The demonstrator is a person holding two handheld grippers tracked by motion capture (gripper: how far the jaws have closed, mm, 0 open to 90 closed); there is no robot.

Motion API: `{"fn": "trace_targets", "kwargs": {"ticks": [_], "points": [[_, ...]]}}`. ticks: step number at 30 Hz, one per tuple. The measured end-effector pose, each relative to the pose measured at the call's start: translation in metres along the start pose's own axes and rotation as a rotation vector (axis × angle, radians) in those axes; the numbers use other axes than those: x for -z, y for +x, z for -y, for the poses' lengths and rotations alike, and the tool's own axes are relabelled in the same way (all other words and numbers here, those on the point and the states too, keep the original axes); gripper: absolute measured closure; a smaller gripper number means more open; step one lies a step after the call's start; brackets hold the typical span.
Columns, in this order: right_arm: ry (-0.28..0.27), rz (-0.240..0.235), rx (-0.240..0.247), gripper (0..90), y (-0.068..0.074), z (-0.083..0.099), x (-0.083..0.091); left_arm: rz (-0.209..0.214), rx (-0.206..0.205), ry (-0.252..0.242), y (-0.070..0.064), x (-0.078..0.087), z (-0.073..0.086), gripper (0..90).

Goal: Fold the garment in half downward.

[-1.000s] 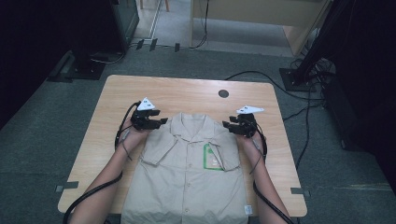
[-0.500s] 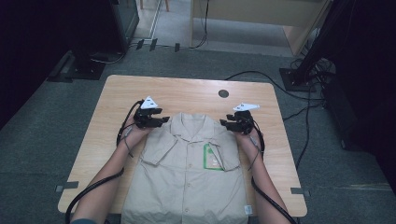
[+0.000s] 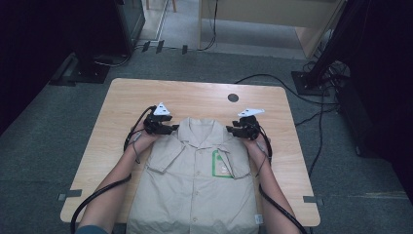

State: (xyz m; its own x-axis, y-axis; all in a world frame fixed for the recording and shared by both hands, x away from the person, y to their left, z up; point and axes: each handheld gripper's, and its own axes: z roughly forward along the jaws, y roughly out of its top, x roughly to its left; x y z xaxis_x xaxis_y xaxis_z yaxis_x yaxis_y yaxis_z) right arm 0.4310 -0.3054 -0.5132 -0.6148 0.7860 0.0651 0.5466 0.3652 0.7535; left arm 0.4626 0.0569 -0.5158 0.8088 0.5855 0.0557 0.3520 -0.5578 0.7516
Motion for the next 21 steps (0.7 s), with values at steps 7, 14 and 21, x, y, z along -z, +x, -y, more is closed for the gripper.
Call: {"fn": "trace_targets", "kwargs": {"ticks": [7, 14, 21], "points": [[0.026, 0.002, 0.018, 57.5, 0.003, -0.003, -0.009, 0.011, 0.006, 0.007, 0.000, -0.004, -0.004, 49.0], [0.031, 0.005, 0.046, 60.0, 0.007, -0.005, -0.012, 0.049, 0.034, -0.007, 0.000, -0.002, 0.000, 54.6], [0.087, -0.007, 0.071, 74.7, 0.013, -0.012, -0.012, 0.064, 0.026, 0.027, -0.006, -0.002, -0.005, 70.9]]}}
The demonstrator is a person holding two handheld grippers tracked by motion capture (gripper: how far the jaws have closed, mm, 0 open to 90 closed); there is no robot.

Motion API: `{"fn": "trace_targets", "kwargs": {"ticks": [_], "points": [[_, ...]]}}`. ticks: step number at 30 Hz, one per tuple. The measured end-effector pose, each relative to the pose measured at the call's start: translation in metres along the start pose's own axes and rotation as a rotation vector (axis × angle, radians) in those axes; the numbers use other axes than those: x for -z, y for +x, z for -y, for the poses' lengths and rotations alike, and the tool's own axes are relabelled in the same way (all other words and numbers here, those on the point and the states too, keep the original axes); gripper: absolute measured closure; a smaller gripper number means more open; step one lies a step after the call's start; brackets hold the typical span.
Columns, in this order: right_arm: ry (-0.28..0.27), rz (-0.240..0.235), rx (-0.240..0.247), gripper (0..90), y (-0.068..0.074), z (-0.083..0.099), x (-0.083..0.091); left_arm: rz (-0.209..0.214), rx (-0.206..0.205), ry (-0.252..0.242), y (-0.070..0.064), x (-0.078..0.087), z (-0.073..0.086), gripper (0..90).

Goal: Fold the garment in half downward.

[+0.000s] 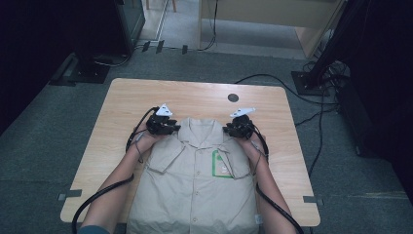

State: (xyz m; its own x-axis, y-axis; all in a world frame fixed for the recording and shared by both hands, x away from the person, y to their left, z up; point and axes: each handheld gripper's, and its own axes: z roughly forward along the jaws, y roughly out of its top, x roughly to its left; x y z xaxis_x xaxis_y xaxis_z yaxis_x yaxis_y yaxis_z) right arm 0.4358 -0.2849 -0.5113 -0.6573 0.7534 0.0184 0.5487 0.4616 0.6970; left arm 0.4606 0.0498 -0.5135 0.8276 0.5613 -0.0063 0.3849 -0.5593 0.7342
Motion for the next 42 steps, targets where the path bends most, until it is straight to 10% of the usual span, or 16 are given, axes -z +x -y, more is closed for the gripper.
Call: {"fn": "trace_targets", "kwargs": {"ticks": [7, 21, 42], "points": [[-0.001, -0.019, -0.017, 87.6, 0.003, 0.000, 0.000, 0.037, 0.042, 0.008, -0.002, 0.000, -0.001, 88.3], [0.002, -0.016, -0.053, 89.3, 0.005, 0.000, 0.000, 0.026, 0.054, 0.004, -0.004, 0.002, 0.000, 89.8], [-0.230, -0.067, -0.141, 89.4, -0.001, 0.007, 0.020, 0.020, 0.103, -0.170, 0.001, 0.022, 0.002, 90.0]]}}
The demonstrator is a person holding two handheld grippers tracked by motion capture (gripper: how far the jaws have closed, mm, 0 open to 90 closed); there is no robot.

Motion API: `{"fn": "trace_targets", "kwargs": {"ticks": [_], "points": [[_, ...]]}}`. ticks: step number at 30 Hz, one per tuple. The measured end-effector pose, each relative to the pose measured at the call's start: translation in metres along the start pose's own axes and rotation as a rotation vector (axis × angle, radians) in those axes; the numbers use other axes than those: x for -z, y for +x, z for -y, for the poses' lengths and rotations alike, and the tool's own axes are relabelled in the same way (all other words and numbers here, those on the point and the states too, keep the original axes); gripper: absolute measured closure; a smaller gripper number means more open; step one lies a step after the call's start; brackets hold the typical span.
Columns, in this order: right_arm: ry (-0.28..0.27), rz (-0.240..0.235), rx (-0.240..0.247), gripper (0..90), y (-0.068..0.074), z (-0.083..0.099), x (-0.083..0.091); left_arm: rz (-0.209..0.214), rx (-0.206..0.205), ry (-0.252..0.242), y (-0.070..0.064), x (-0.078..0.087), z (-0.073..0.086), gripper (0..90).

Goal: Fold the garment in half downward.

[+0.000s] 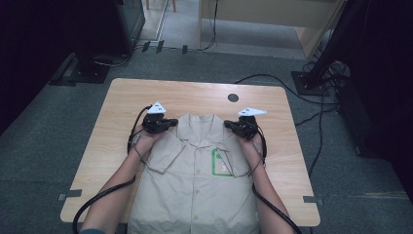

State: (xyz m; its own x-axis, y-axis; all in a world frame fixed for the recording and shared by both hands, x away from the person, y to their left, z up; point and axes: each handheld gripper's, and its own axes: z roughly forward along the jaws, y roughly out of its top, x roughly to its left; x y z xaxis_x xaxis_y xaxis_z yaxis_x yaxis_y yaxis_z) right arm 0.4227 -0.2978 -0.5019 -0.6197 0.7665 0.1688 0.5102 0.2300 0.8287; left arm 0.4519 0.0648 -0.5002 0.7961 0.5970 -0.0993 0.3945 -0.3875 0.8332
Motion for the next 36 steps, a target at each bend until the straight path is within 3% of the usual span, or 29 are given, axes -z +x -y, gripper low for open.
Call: {"fn": "trace_targets", "kwargs": {"ticks": [22, 36], "points": [[-0.095, 0.034, 0.044, 89.4, 0.009, -0.018, 0.018, -0.045, -0.051, -0.089, -0.004, 0.019, -0.018, 90.0], [-0.168, 0.089, 0.148, 89.4, 0.027, -0.073, 0.047, -0.110, -0.080, -0.190, -0.001, 0.053, -0.064, 90.0]]}}
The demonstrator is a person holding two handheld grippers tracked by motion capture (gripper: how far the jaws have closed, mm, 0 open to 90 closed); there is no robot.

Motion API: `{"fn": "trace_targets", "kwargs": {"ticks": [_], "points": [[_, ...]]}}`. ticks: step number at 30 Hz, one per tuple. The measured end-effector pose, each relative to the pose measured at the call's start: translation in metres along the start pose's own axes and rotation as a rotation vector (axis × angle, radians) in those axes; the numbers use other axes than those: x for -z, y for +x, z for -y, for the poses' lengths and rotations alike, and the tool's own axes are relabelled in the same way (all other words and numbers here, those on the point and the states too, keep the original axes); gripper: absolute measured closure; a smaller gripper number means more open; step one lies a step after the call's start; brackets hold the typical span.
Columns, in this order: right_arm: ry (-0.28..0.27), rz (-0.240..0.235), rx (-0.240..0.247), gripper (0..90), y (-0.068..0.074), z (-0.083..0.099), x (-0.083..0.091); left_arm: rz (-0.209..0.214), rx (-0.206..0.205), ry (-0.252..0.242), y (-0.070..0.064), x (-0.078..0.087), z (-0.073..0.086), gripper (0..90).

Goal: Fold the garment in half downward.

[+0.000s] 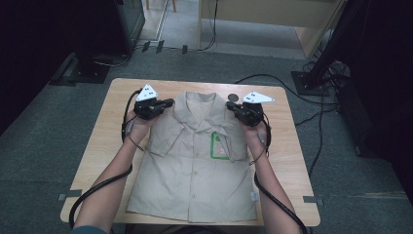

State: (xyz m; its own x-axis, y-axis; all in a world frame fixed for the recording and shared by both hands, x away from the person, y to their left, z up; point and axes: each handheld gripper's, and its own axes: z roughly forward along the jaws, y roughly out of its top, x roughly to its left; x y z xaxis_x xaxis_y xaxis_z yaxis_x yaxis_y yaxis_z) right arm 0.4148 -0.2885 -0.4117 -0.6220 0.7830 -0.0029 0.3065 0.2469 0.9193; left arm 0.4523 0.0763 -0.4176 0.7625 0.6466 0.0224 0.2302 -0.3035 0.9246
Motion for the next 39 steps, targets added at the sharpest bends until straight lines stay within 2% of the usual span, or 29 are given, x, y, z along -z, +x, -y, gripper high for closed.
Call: {"fn": "trace_targets", "kwargs": {"ticks": [4, 11, 16, 21, 25, 29, 32, 39], "points": [[0.000, 0.019, 0.045, 89.4, 0.002, -0.020, 0.003, -0.022, -0.007, -0.020, 0.004, 0.006, -0.015, 90.0], [-0.039, 0.046, 0.091, 89.4, 0.002, -0.056, 0.013, -0.054, -0.026, -0.073, 0.008, 0.018, -0.042, 90.0], [-0.059, 0.059, 0.116, 89.3, 0.004, -0.072, 0.019, -0.072, -0.045, -0.101, 0.007, 0.024, -0.055, 90.0], [-0.054, 0.057, 0.103, 89.3, 0.002, -0.064, 0.017, -0.069, -0.044, -0.059, 0.007, 0.018, -0.044, 90.0], [-0.032, 0.051, 0.088, 89.3, 0.001, -0.052, 0.011, -0.059, -0.022, -0.052, 0.006, 0.012, -0.029, 90.0], [-0.040, 0.041, 0.060, 89.2, 0.001, -0.042, 0.011, -0.046, 0.000, -0.067, 0.004, 0.013, -0.019, 90.0], [-0.051, 0.031, 0.041, 89.3, 0.001, -0.037, 0.013, -0.044, 0.001, -0.070, 0.000, 0.014, -0.016, 90.0], [-0.053, 0.025, 0.056, 89.2, 0.008, -0.030, 0.023, -0.030, 0.006, -0.088, -0.008, 0.022, -0.011, 89.9]]}}
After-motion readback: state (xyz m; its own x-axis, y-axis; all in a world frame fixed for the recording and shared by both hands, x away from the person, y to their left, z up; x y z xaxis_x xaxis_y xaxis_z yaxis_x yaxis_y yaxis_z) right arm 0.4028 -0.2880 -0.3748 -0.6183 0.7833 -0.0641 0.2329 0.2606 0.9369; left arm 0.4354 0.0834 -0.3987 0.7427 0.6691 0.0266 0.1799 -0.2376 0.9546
